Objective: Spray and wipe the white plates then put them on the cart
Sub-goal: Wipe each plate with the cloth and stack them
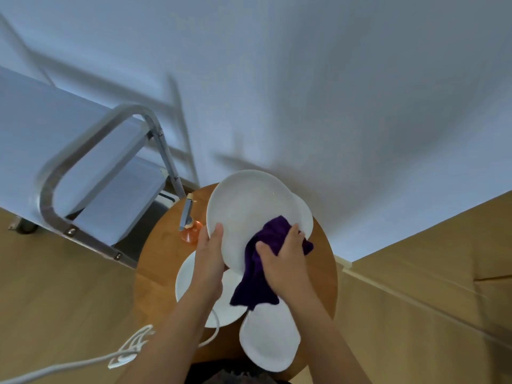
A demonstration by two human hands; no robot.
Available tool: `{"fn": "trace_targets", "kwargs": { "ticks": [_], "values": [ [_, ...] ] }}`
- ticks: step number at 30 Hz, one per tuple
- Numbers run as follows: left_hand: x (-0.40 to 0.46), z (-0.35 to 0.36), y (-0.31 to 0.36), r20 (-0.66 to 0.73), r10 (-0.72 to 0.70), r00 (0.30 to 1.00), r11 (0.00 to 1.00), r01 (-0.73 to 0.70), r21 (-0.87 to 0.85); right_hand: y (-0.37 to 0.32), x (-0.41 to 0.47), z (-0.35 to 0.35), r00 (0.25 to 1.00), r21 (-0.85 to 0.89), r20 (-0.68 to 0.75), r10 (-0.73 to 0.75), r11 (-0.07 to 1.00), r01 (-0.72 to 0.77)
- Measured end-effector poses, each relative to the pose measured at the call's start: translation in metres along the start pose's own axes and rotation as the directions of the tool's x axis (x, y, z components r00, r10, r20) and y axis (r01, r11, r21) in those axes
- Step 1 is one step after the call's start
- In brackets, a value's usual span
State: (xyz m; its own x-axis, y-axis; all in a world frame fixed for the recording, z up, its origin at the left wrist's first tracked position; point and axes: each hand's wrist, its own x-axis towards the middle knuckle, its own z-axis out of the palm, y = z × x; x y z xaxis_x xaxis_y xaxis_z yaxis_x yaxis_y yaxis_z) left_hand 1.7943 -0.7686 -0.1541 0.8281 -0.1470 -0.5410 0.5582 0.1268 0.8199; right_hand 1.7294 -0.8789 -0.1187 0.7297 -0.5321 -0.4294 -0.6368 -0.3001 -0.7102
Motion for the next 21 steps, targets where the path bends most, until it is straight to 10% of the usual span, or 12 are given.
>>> {"fn": "trace_targets", "kwargs": {
  "ticks": [7,21],
  "values": [
    [-0.028,-0.029,0.025,0.070,0.163,0.984,0.987,-0.162,-0.023,-0.012,-0.014,0.046,0.921,-0.429,-0.339,-0.190,0.903,0.028],
    [-0.060,-0.049,0.068,0.224,0.273,0.936,0.961,-0.254,-0.107,-0.096,-0.035,0.053,0.758,-0.054,-0.158,-0.633,0.772,0.633]
  ]
}}
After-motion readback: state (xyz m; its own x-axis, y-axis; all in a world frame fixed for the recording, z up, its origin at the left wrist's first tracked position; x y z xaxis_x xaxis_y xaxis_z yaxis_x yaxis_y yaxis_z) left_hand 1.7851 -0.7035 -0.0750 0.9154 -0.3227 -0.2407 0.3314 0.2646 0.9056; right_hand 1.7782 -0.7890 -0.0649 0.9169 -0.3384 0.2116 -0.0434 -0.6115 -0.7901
